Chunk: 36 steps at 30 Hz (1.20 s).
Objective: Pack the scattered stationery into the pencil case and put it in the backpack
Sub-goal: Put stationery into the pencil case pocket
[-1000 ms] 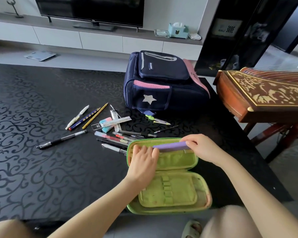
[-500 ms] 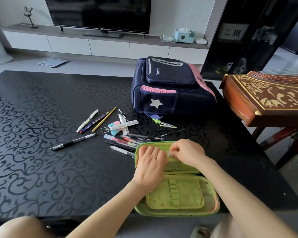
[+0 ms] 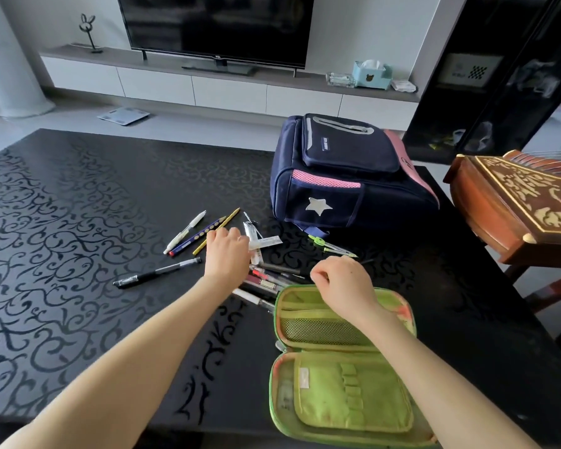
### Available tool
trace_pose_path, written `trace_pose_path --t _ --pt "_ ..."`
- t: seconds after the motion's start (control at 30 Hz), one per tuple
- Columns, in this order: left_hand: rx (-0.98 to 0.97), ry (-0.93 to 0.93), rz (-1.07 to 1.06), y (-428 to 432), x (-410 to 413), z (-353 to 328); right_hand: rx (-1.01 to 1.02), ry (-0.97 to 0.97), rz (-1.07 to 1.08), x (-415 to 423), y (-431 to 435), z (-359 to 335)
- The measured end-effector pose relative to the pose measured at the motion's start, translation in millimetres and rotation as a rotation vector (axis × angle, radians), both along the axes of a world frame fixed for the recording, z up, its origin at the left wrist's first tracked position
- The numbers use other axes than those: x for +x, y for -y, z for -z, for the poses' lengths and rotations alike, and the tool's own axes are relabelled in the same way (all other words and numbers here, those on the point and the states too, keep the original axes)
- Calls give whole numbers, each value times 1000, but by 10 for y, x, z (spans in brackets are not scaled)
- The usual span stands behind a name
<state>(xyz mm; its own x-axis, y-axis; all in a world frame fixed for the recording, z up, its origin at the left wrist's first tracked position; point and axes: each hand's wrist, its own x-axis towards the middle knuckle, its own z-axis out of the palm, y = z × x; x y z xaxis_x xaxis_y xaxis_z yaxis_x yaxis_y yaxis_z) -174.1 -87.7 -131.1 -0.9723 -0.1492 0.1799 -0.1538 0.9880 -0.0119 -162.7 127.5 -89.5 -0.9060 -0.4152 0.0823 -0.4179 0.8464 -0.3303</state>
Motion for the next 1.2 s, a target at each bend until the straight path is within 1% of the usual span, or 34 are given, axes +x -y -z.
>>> trace_pose_path --t 0.1,0.17,0.23,0.33,0.47,0.5,0.57,0.67,0.8,0.97,1.1,1.2 --pt "-85 110 84 99 -192 11 -16 49 24 -136 205 49" --pt "-92 109 135 106 -244 32 -41 94 72 -257 370 60" --pt "-36 82 147 142 -265 47 -75 123 133 -418 565 83" --pt "225 4 63 263 -247 -24 -112 160 195 -667 874 163" --pt "610 -147 -163 434 -55 -225 -49 182 210 -871 1202 268" --pt "683 -178 -212 481 -14 -259 -21 195 209 -914 1282 295" --pt "765 -203 -278 582 51 -305 25 254 239 -978 1448 325" --pt "820 -198 -307 629 108 -311 -8 342 321 -1022 1588 316" --pt "875 -219 -336 630 160 -317 -17 378 376 -999 1636 303" --pt "892 -228 -344 625 239 -341 25 356 366 -820 1648 270" --pt "913 -238 -359 622 322 -346 -34 371 446 -761 1673 245" --pt "927 -237 -363 627 358 -359 -51 381 463 -737 1703 257"
